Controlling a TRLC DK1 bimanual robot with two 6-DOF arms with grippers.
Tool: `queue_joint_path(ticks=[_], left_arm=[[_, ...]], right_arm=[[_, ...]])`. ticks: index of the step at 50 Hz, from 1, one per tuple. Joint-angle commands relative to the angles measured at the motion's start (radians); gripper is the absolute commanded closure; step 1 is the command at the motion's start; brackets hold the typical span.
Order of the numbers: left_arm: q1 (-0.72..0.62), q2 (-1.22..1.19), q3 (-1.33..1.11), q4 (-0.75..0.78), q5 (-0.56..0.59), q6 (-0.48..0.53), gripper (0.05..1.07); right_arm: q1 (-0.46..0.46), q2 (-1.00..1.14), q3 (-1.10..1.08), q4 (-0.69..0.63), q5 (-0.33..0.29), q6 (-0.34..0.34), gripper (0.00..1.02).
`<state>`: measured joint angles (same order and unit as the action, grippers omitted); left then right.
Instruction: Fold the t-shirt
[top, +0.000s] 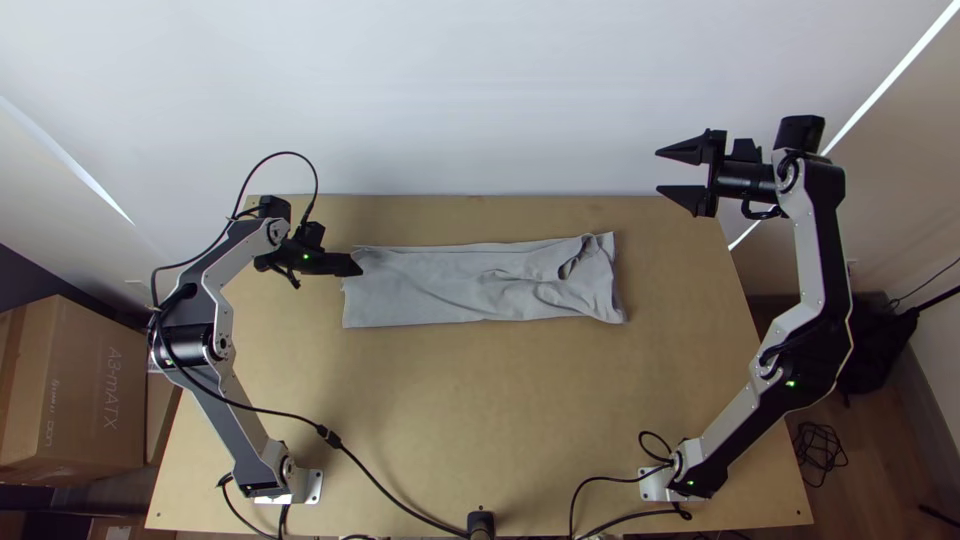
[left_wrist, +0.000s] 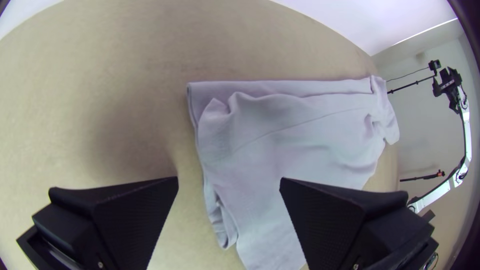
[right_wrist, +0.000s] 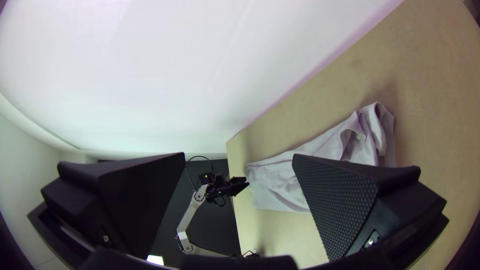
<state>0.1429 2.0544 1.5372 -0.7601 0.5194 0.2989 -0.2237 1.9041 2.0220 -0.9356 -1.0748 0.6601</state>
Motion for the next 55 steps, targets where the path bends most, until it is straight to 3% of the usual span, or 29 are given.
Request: queue_joint_path(ticks=[1, 12, 15, 17, 22, 24, 33, 41, 55], left_arm=[[-0.034, 0.055, 0.0, 0.005, -0.015, -0.015, 0.1], [-0.114, 0.072, 0.006, 0.016, -0.019, -0.063, 0.12], [-0.141, 0.075, 0.004, 0.025, -0.024, -0.078, 0.22], [-0.152, 0.075, 0.001, 0.03, -0.024, -0.083, 0.35], [-0.161, 0.075, -0.005, 0.035, -0.019, -0.103, 0.89], [-0.16, 0.072, -0.011, 0.036, -0.013, -0.103, 1.05], [-0.082, 0.007, -0.08, 0.022, -0.012, -0.06, 1.05], [0.084, -0.05, -0.069, -0.061, -0.01, 0.02, 1.05], [0.323, -0.065, 0.116, -0.383, -0.01, 0.215, 1.05]], right_arm=[[-0.003, -0.054, -0.012, -0.006, -0.02, 0.027, 0.03], [0.001, -0.093, -0.019, -0.006, -0.02, 0.029, 0.03], [0.004, -0.1, -0.019, -0.006, -0.02, 0.032, 0.03], [0.006, -0.106, -0.022, -0.006, -0.02, 0.032, 0.03], [0.006, -0.125, -0.037, -0.006, -0.019, 0.032, 0.03], [0.006, -0.132, -0.043, -0.006, -0.02, 0.03, 0.03], [0.004, -0.163, -0.094, -0.006, -0.019, 0.012, 0.03], [0.004, -0.174, -0.126, -0.006, -0.019, -0.007, 0.03], [0.011, -0.175, -0.18, 0.018, -0.019, -0.019, 0.03]])
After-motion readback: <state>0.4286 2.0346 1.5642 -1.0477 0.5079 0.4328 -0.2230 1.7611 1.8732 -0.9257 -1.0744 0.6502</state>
